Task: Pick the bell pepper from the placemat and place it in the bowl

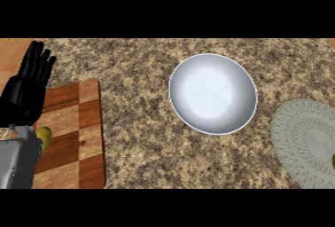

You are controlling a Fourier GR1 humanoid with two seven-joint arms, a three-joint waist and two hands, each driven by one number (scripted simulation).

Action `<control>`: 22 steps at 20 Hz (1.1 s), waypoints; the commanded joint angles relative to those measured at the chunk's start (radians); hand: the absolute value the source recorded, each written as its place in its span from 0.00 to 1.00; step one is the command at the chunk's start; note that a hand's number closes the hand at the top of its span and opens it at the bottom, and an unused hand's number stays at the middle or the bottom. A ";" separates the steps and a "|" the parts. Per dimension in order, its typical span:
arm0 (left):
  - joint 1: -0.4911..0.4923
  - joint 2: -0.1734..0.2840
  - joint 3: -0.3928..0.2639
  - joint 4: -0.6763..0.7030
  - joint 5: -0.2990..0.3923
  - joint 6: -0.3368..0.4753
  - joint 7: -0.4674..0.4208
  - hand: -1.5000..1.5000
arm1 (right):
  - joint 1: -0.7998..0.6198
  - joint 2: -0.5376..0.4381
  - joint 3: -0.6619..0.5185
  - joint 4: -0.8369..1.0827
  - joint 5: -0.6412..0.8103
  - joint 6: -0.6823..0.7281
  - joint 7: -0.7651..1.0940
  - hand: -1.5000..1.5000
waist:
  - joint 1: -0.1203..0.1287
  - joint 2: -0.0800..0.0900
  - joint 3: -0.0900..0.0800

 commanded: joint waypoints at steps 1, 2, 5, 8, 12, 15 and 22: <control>-0.025 -0.016 -0.006 0.017 -0.014 0.026 0.006 0.50 | -0.140 -0.068 -0.041 0.089 -0.056 0.092 -0.167 1.00 | -0.009 -0.002 -0.002; 0.011 0.001 0.020 0.035 0.003 -0.004 -0.043 0.50 | -0.144 -0.059 -0.048 0.109 -0.059 0.051 -0.194 1.00 | -0.010 -0.003 -0.002; 0.009 0.020 0.023 0.008 0.009 -0.011 -0.003 0.50 | -0.231 -0.038 -0.052 0.125 -0.107 0.130 -0.205 1.00 | -0.013 -0.012 -0.004; 0.022 0.013 0.016 0.008 -0.006 -0.001 -0.012 0.50 | -0.298 -0.044 -0.046 0.152 -0.150 0.239 -0.204 1.00 | -0.019 -0.015 -0.005; 0.018 0.017 0.031 0.028 -0.013 0.009 -0.036 0.50 | -0.368 -0.011 -0.024 0.138 -0.223 0.396 -0.163 1.00 | -0.035 -0.023 -0.007; 0.044 0.008 0.023 0.025 -0.006 -0.006 -0.045 0.50 | -0.404 0.022 0.016 0.136 -0.238 0.435 -0.115 1.00 | -0.040 -0.024 -0.007; 0.035 0.005 0.017 0.010 -0.012 0.005 -0.019 0.50 | -0.549 0.157 0.093 0.066 -0.289 0.485 0.111 1.00 | -0.053 -0.026 -0.007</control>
